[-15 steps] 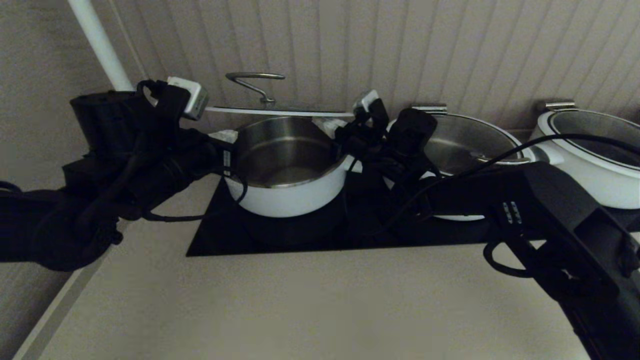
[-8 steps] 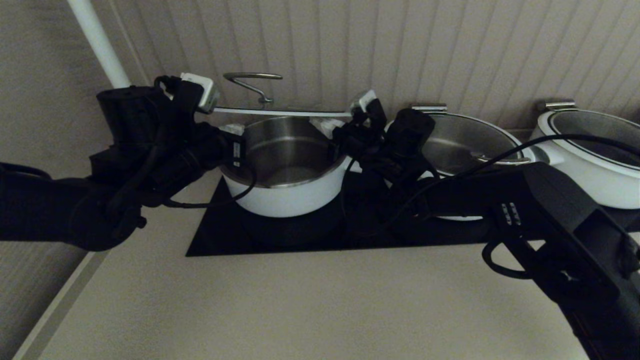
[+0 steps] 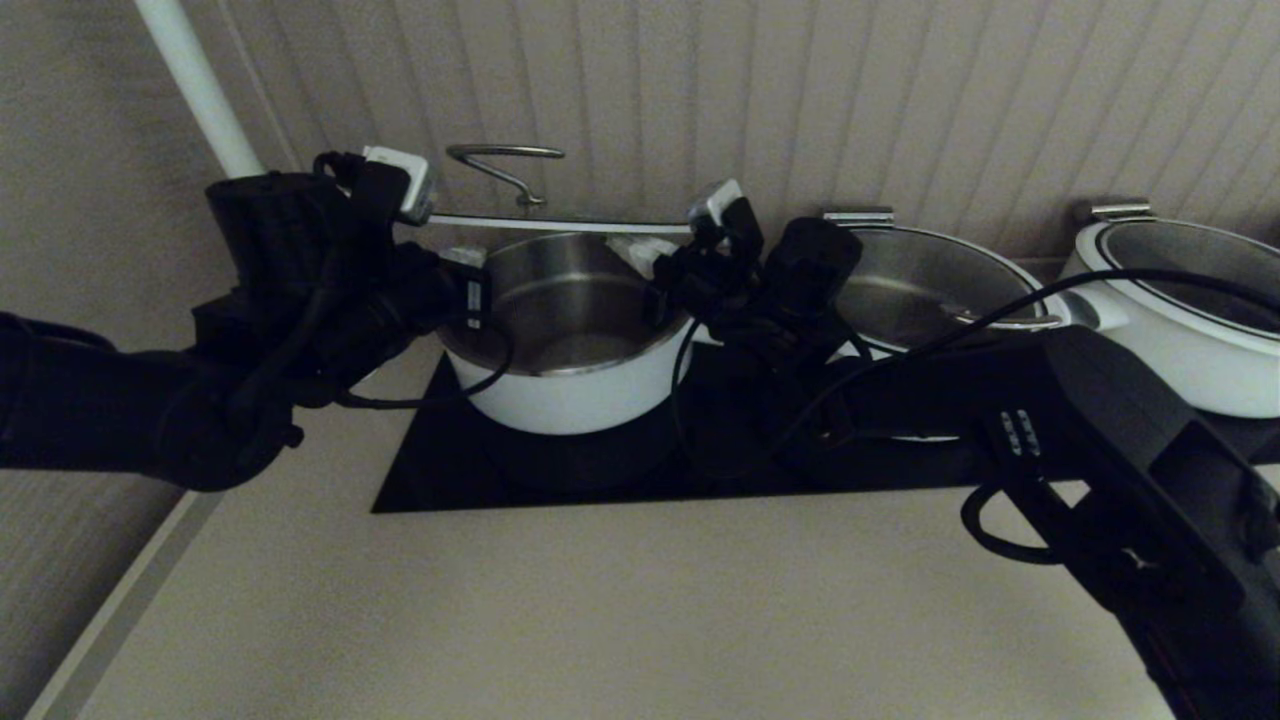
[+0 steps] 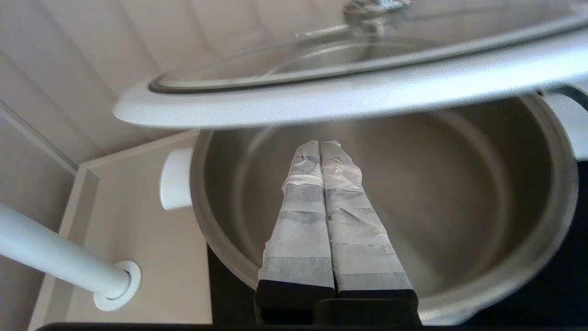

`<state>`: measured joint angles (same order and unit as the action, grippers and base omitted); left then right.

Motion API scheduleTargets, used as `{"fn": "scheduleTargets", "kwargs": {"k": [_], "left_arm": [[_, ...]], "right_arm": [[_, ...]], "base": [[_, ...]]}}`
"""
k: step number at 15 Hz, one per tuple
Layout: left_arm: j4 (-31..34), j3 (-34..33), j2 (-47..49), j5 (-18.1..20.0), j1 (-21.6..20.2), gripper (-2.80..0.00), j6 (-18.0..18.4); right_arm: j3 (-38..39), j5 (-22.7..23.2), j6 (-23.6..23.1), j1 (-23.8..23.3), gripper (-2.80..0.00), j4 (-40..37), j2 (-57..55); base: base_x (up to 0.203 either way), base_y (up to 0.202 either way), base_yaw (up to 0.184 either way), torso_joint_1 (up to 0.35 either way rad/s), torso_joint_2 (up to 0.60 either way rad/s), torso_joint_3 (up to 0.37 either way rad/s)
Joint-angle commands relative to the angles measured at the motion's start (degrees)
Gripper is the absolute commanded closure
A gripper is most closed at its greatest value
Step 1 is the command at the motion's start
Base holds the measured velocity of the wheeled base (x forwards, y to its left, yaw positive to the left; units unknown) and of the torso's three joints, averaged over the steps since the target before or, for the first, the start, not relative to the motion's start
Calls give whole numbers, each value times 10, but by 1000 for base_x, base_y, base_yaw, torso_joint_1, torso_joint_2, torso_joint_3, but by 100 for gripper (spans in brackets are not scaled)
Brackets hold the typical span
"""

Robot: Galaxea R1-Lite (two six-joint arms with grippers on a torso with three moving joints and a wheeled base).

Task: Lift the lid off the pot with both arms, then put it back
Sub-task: Open the pot lid completely

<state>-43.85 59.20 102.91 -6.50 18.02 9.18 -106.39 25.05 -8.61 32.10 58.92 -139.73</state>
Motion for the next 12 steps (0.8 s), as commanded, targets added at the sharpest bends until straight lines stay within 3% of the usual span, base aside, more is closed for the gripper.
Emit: {"fn": "scheduleTargets", "kwargs": {"k": [1, 12], "left_arm": [[-2, 18, 10, -2, -5, 0, 0], [-2, 58, 36, -1, -14, 0, 0]], "right_arm": [[2, 2, -2, 6, 0, 4, 3], [54, 2, -14, 26, 0, 6, 35]], "base": [[0, 0, 0, 0, 0, 0], [0, 0, 0, 0, 0, 0]]}}
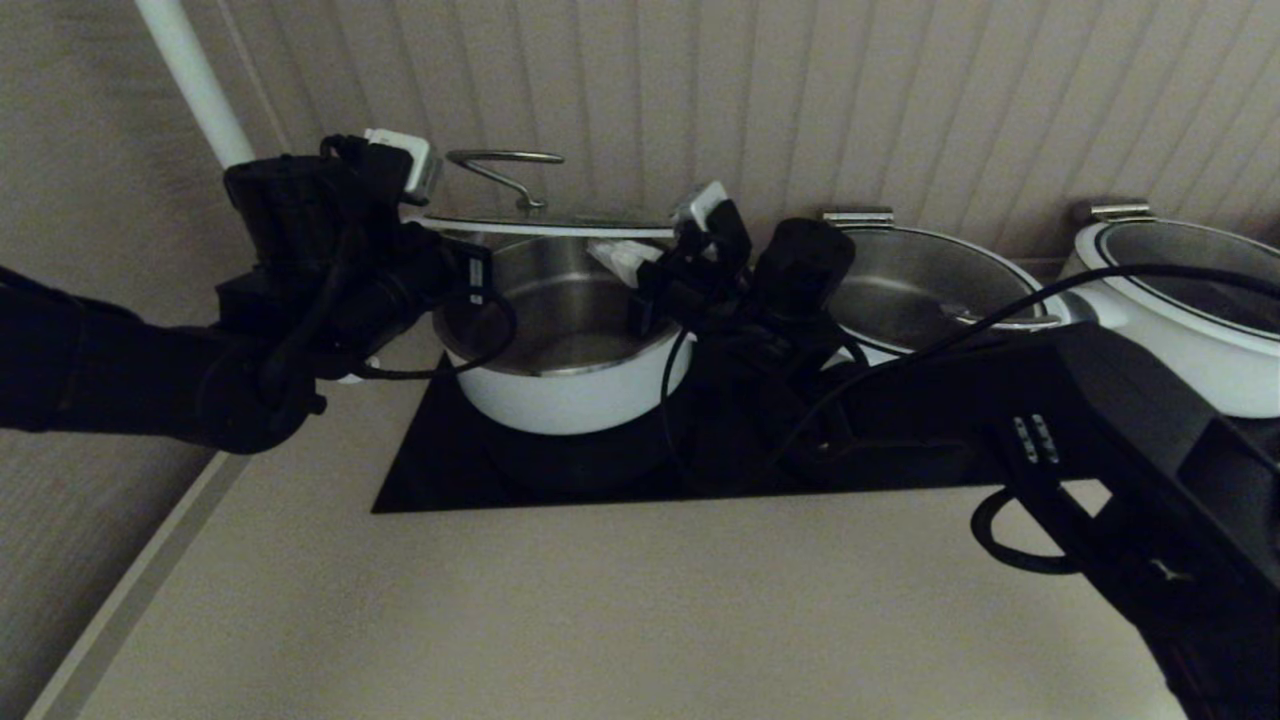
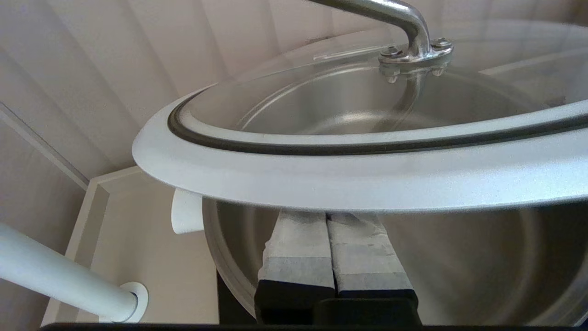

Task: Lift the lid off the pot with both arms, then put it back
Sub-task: Open the pot lid completely

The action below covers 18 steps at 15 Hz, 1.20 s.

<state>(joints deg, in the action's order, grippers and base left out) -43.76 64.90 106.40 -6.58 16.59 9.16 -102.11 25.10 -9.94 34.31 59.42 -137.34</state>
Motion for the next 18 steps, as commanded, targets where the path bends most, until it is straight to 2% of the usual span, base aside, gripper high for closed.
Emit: {"fn": "scheduleTargets", "kwargs": {"k": [1, 18], "left_arm": [[-3, 0, 2, 0, 0, 0, 0], [-3, 0, 1, -1, 0, 0, 1]], "right_arm": [[18, 1, -1, 5, 0, 1, 15], [258, 1, -13, 15, 0, -1, 164]], "base": [[0, 0, 0, 0, 0, 0], [0, 0, 0, 0, 0, 0]]}}
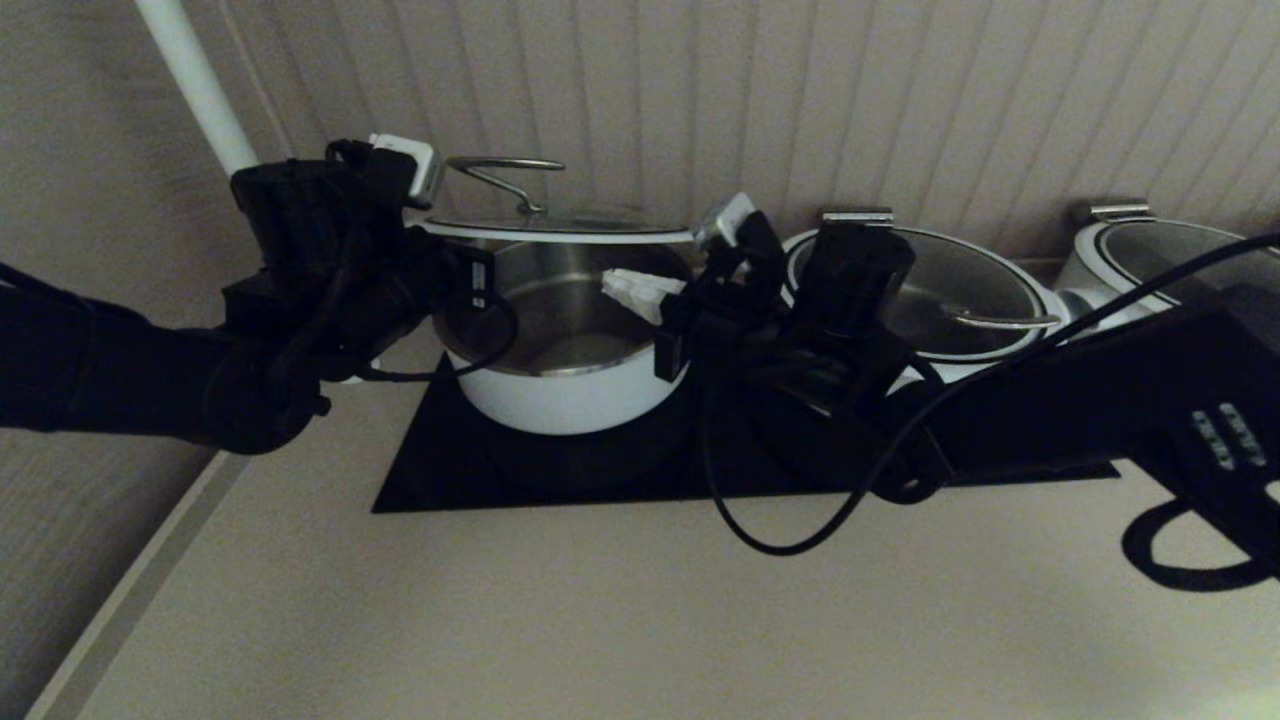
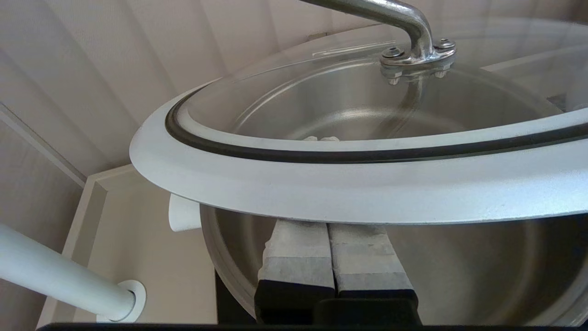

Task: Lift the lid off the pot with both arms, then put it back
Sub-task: Open the pot lid completely

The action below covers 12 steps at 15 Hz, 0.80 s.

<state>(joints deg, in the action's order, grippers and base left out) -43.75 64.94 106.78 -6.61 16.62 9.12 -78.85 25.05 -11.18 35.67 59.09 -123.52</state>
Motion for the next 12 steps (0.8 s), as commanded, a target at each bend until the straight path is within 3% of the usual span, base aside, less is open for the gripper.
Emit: {"fn": "scheduleTargets", "kwargs": {"k": [1, 9, 12], "left_arm": [[-3, 0, -3, -1, 0, 0, 1], [-3, -2, -5, -9, 1, 0, 2], [-3, -3, -7, -9, 0, 0, 2]], "right_arm": [[41, 2, -1, 1, 0, 1, 39], [195, -1, 1, -4, 0, -4, 167], [227, -42, 2, -35, 0, -27, 220]], "base": [[0, 0, 0, 0, 0, 0], [0, 0, 0, 0, 0, 0], [0, 0, 0, 0, 0, 0]]}}
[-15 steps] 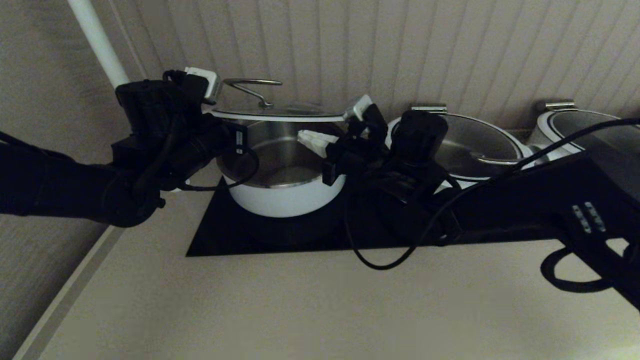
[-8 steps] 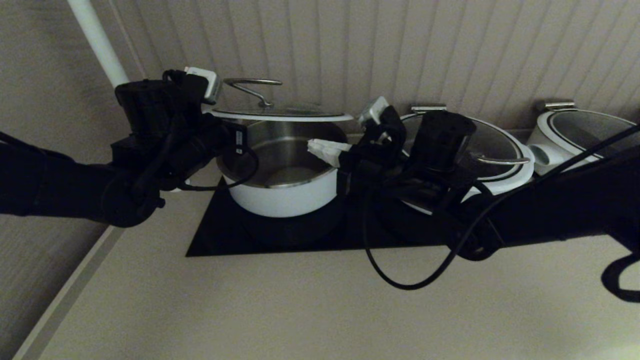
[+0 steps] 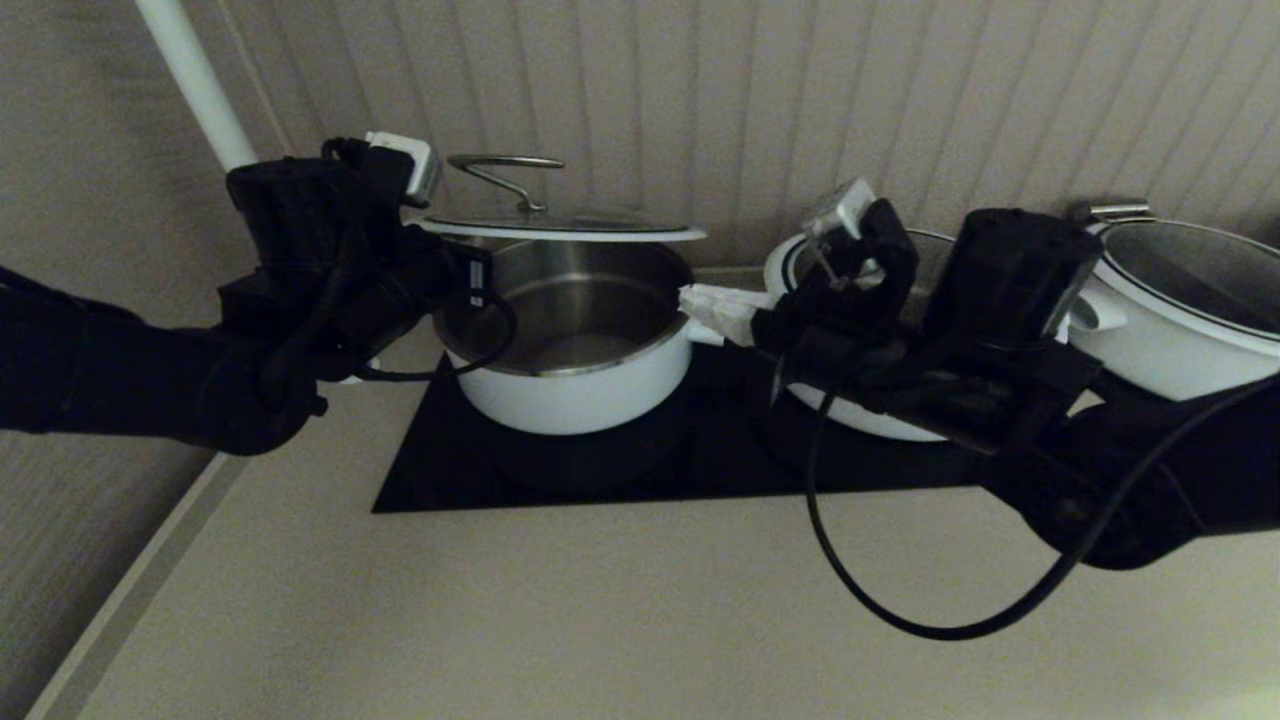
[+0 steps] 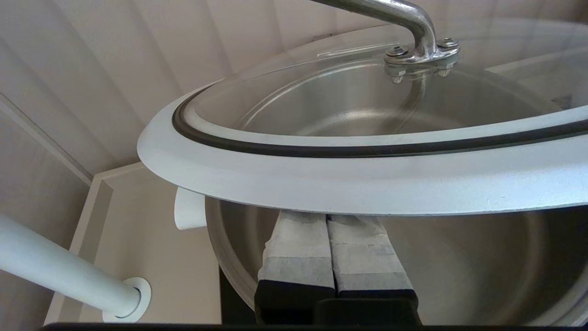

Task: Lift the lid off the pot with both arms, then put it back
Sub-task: Open the pot lid completely

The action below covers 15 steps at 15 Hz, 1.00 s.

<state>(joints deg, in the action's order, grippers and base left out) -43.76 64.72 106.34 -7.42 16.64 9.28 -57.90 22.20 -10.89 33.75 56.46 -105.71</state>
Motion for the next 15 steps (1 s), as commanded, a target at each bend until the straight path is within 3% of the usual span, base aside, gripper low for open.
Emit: {"fn": "scheduleTargets", "kwargs": {"k": [1, 10, 15], "left_arm": [[-3, 0, -3, -1, 0, 0, 0], [-3, 0, -12, -11, 0, 0, 0], [-3, 1, -12, -14, 0, 0, 0]], "right_arm": [[31, -28, -2, -32, 0, -3, 57], [222, -88, -30, -227, 0, -56, 221], [343, -84, -19, -241, 0, 122, 210]], "base": [[0, 0, 0, 0, 0, 0], [0, 0, 0, 0, 0, 0], [0, 0, 0, 0, 0, 0]]}}
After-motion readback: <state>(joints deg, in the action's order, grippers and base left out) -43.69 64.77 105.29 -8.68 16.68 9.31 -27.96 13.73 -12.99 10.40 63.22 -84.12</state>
